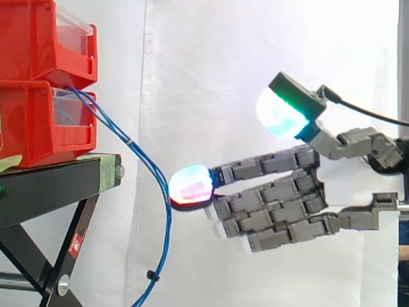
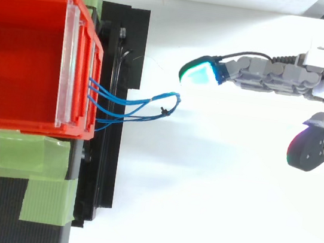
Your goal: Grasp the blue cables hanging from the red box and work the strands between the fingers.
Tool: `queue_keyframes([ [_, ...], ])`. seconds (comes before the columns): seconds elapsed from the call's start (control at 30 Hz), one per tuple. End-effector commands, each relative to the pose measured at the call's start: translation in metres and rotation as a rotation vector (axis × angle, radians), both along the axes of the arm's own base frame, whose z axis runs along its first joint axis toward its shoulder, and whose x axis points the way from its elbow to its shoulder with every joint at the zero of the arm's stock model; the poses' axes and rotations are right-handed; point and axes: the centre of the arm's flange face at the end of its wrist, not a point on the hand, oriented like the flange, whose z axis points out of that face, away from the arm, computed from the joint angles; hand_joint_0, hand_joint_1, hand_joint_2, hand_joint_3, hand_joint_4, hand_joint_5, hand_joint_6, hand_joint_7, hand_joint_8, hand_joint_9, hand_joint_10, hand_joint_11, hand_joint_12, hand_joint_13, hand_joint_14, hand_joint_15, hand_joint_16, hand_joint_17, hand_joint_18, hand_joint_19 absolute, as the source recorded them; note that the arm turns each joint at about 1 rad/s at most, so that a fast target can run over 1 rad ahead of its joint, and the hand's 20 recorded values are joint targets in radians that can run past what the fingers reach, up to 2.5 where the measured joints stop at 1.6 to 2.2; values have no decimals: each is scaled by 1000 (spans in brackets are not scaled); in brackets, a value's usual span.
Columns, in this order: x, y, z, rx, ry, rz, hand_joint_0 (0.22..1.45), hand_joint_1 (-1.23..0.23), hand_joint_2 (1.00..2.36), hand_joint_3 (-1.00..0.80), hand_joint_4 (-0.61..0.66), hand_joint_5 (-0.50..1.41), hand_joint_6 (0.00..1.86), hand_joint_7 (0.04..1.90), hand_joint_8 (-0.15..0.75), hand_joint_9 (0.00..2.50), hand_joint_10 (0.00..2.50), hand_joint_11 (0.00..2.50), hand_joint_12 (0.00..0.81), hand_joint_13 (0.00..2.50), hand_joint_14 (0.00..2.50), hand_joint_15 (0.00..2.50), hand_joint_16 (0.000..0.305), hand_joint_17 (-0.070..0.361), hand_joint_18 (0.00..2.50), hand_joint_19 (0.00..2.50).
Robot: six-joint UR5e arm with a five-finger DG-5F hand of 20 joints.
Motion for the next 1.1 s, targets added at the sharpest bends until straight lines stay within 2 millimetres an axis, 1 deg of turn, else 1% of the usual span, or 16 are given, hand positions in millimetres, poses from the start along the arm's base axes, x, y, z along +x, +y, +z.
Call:
queue_keyframes([
  [0.0, 6, -2, 2, 3, -47, -30, 643, -553, 1000, -1000, 145, -496, 4, 605, 240, 0, 0, 0, 271, 0, 0, 10, 35, 79, 0, 0],
  [0.03, 8, -2, -9, -10, -32, -50, 642, -553, 1000, -1000, 145, -496, 4, 604, 240, 0, 0, 0, 271, 0, 0, 5, 35, 79, 0, 0],
  [0.07, 8, -2, -11, -9, -32, -52, 643, -553, 1000, -1000, 145, -494, 4, 608, 240, 0, 0, 0, 271, 0, 1, 9, 35, 79, 0, 0],
  [0.13, 17, -1, -28, -2, -42, -51, 643, -553, 1000, -1000, 145, -493, 4, 608, 241, 0, 0, 0, 271, 0, 0, 10, 35, 79, 0, 0],
  [0.2, 24, 0, -36, 11, -61, -54, 643, -553, 1000, -1000, 146, -493, 4, 608, 241, 0, 0, 0, 271, 0, 0, 9, 35, 79, 0, 0],
  [0.23, 26, 0, -37, 17, -73, -55, 642, -553, 1000, -1000, 146, -493, 4, 608, 241, 0, 0, 0, 271, 0, 0, 5, 35, 79, 0, 0],
  [0.37, 39, 3, -29, 21, -110, -57, 642, -553, 1000, -1000, 146, -492, 4, 608, 243, 0, 0, 0, 272, 0, 0, 6, 35, 79, 0, 0],
  [0.57, 50, 6, -19, 14, -92, -54, 643, -553, 1000, -1000, 144, -491, 4, 610, 245, 0, 0, 0, 274, 0, 1, 13, 35, 79, 0, 0],
  [0.77, 52, 14, -18, -20, -92, -60, 643, -552, 1000, -1000, 148, -487, 4, 612, 244, 0, 0, 0, 275, 0, 0, 12, 35, 79, 0, 0],
  [1.07, 52, 19, -18, -21, -92, -70, 644, -552, 1000, -1000, 149, -484, 4, 611, 250, 0, 0, 0, 274, 0, 1, 17, 35, 80, 0, 0],
])
